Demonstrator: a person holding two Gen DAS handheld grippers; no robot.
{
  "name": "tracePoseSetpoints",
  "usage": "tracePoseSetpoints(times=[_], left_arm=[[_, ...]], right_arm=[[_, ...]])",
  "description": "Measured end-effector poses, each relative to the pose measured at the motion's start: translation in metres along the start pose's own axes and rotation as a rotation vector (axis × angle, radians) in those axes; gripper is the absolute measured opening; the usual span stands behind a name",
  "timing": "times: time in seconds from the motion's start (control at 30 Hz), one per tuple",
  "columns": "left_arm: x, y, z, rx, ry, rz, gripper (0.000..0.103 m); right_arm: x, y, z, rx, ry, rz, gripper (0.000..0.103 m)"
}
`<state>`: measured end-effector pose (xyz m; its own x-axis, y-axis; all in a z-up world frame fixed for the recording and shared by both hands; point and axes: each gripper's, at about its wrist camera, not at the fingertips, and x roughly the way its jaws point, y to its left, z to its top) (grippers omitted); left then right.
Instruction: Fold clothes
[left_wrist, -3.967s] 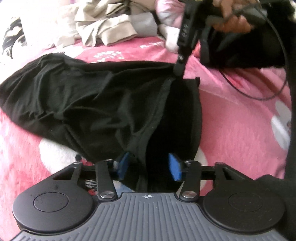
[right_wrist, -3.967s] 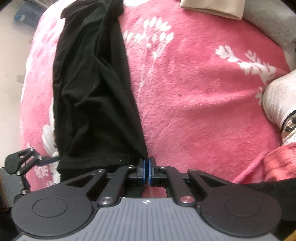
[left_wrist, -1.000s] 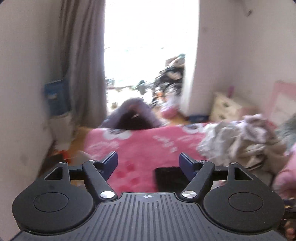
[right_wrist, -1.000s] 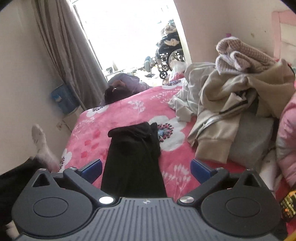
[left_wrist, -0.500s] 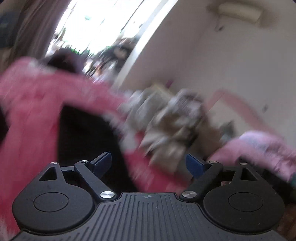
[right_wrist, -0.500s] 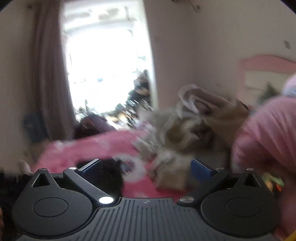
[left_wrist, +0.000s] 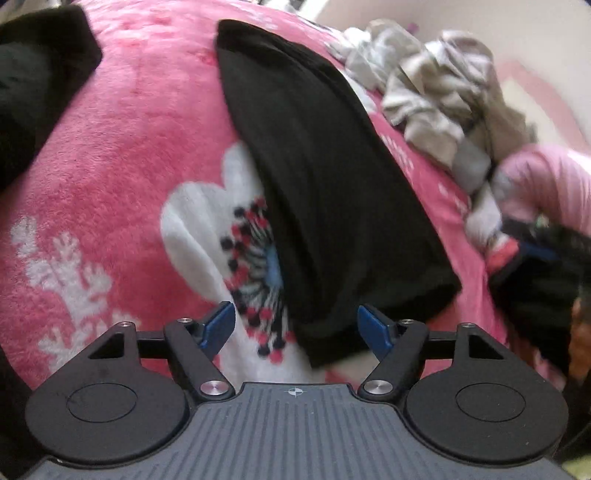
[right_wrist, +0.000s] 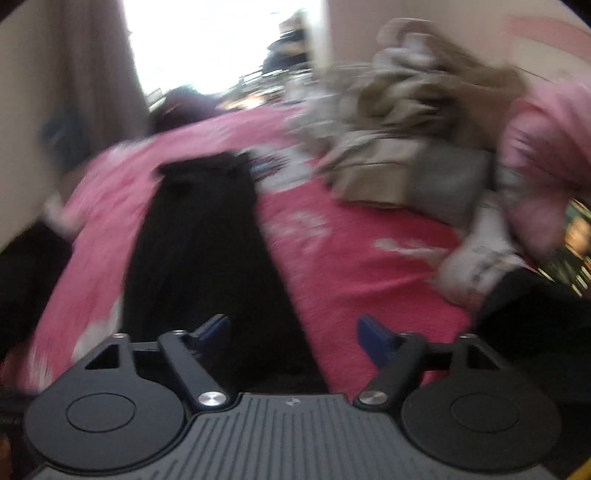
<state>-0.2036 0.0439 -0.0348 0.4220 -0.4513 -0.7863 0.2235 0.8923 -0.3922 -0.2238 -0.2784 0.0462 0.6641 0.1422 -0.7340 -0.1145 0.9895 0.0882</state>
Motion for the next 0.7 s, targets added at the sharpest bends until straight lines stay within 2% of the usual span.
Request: tracePoseSetpoints(times=[0.1,0.17,0.23,0.3,0.33,0.4,0.5,0.57,0.7], left_arm=[[0.002,-0.007,-0.009,0.083,0.031,0.048,0.066],[0.012,-0.008,-0.008,0.11,0.095,0.026,0.06],[0.021,-0.011,-0.009,0.147,0.134,0.021,0.053],[0.022,-0.012,-0.011,0.17,0.122,0.023,0.047],[0.021,-0.013,-0.012,0.178,0.112,0.021,0.04],[0.015,-0.011,-0.014,0.173,0.088,0.012,0.036],[0.009,-0.004,-0.017,0.144,0.069,0.011,0.028],[0.012,-0.003,-0.015,0.137,0.077,0.016,0.019],[0.015,-0.009,-0.016,0.177,0.081,0.02,0.016]], right_arm=[[0.008,0.05,-0.009,-0.302,0.041,0.079,0.065],[0.017,0.082,-0.019,-0.508,0.069,0.11,0.059],[0.024,0.105,-0.028,-0.628,0.113,0.16,0.038],[0.031,0.115,-0.033,-0.675,0.152,0.21,0.038],[0.033,0.119,-0.036,-0.691,0.159,0.23,0.035],[0.035,0.125,-0.04,-0.72,0.17,0.266,0.029],[0.035,0.13,-0.046,-0.745,0.176,0.319,0.03],[0.038,0.135,-0.05,-0.772,0.183,0.337,0.03],[0.048,0.145,-0.055,-0.832,0.201,0.33,0.03]])
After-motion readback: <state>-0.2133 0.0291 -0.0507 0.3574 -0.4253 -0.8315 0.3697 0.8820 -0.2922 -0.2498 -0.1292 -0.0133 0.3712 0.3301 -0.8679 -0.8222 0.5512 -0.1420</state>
